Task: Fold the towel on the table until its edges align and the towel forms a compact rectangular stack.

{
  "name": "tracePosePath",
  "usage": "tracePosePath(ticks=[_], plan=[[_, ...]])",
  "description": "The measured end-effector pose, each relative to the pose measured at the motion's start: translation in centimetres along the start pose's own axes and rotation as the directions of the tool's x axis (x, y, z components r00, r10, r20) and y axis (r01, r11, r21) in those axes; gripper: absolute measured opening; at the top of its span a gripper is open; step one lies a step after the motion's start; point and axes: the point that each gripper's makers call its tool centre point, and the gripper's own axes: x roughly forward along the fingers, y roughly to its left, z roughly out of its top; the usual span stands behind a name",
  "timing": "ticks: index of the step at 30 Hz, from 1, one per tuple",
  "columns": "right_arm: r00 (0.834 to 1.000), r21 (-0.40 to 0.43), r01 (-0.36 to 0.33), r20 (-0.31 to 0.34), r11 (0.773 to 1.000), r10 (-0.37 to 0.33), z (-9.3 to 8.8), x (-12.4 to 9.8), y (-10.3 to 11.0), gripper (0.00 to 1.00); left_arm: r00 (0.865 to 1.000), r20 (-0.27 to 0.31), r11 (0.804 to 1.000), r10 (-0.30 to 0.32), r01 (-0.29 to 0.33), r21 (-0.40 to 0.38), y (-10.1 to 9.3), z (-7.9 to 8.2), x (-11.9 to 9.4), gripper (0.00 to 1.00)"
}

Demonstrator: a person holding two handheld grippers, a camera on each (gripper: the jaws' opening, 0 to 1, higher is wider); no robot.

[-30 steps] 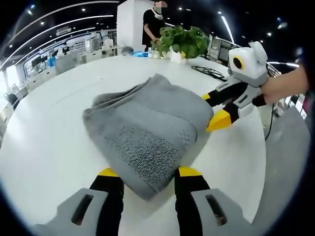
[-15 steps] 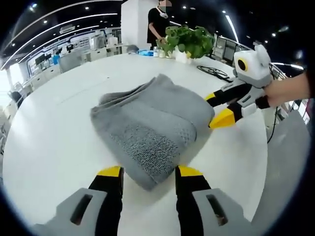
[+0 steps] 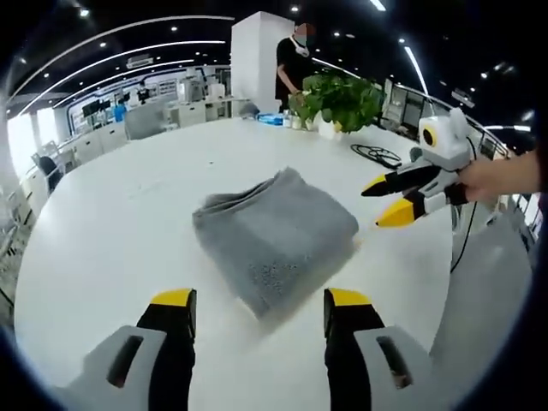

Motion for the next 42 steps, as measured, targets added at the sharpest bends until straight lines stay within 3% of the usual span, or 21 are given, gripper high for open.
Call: tracePosePath(ticks=[9,19,23,26,29,42], plan=[[0.997,0.021,0.017,0.073,1.0,-0.018,1.3,-4.0,0.6,0.54,0.993,0.111,0.999,0.041,-0.041,-0.004,0.0,2.3,-4.3,0.69],[0.993,0.023,0.03,0.116,0.999,-0.033,1.5,-7.5,3.2,0.58,0.985,0.165,0.998,0.059,-0.054,-0.034,-1.1,1.7,-8.0,0.8],[0.99,0.037,0.03,0.138,0.999,-0.035,1.4,-8.4,4.0,0.59,0.984,0.171,0.998,0.055,-0.05,-0.034,-1.7,1.3,-8.7,0.87],[0.99,0.04,0.031,0.139,0.999,-0.037,1.1,-8.7,4.4,0.59,0.975,0.221,0.999,0.038,-0.034,-0.024,-2.3,1.6,-9.0,0.93],[0.991,0.039,0.035,0.13,0.999,-0.039,0.5,-8.9,4.6,0.6,0.974,0.227,0.999,0.022,-0.015,-0.034,-3.0,1.4,-9.2,0.98],[0.992,0.073,0.023,0.123,0.997,-0.032,-1.2,-10.0,6.0,0.62,0.978,0.207,0.999,0.028,-0.019,-0.043,-4.2,0.7,-9.5,0.99]])
